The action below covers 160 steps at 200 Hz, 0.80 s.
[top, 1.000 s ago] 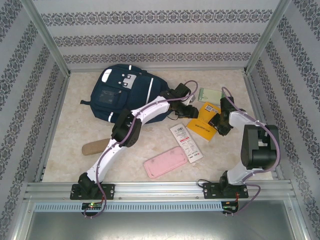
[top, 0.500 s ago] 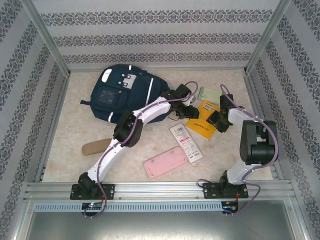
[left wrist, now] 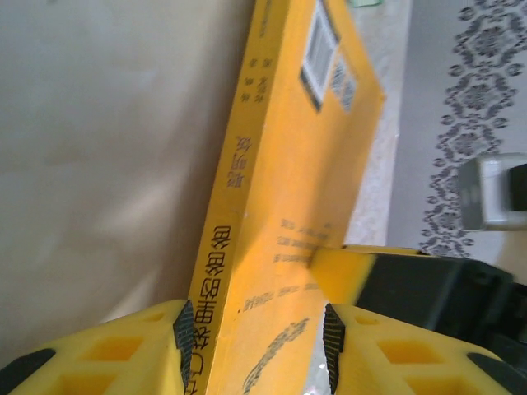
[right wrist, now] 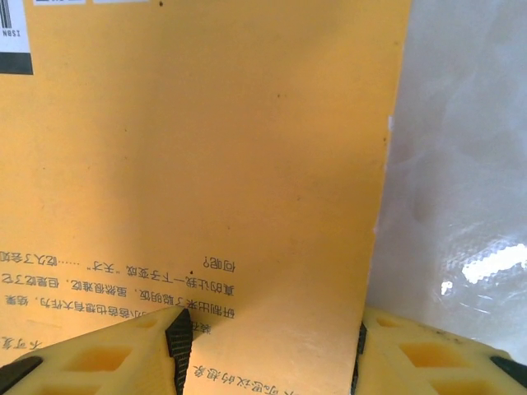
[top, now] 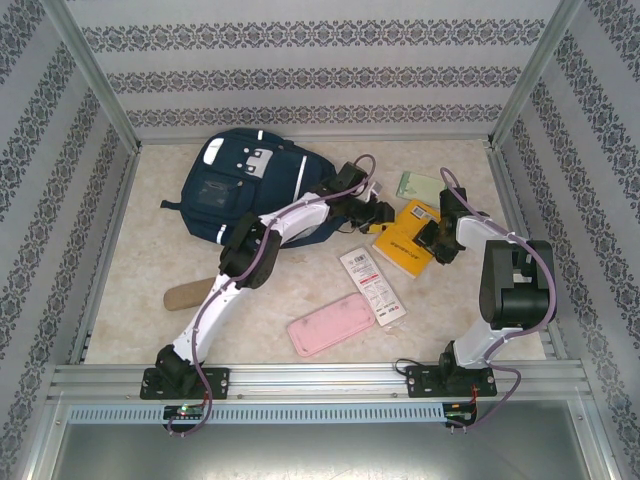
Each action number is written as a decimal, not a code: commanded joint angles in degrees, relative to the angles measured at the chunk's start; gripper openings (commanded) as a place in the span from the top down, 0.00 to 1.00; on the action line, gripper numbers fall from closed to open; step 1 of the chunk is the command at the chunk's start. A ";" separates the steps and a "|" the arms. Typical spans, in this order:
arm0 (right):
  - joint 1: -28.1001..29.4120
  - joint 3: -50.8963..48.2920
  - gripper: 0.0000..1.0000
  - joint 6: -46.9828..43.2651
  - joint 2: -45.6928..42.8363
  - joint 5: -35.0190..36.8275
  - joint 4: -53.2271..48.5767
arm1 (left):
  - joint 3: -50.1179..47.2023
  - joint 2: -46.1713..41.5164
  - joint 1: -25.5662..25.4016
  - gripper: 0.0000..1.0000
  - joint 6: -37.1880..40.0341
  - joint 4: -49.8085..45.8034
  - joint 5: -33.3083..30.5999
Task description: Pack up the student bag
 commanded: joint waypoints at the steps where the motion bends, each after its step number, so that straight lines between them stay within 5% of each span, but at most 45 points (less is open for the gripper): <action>1: 2.26 1.93 0.47 -0.44 0.04 -7.44 4.00 | -2.14 -4.39 -2.66 0.54 -7.62 14.28 11.24; 18: 2.26 1.81 0.47 -0.43 -0.27 -7.42 4.06 | -5.58 -5.19 -2.61 0.53 -12.01 22.13 12.01; 41: 2.31 1.77 0.47 -0.41 -0.40 -7.38 3.95 | -1.92 -4.63 -2.58 0.53 -3.95 10.02 10.59; 75: 2.31 1.97 0.47 -0.41 -0.34 -7.30 3.82 | -1.63 -3.80 -2.36 0.53 -1.15 5.85 10.95; 160: 2.31 1.65 0.52 -1.55 -0.56 -4.41 2.09 | 4.23 -6.45 2.06 0.53 14.28 -11.42 -5.92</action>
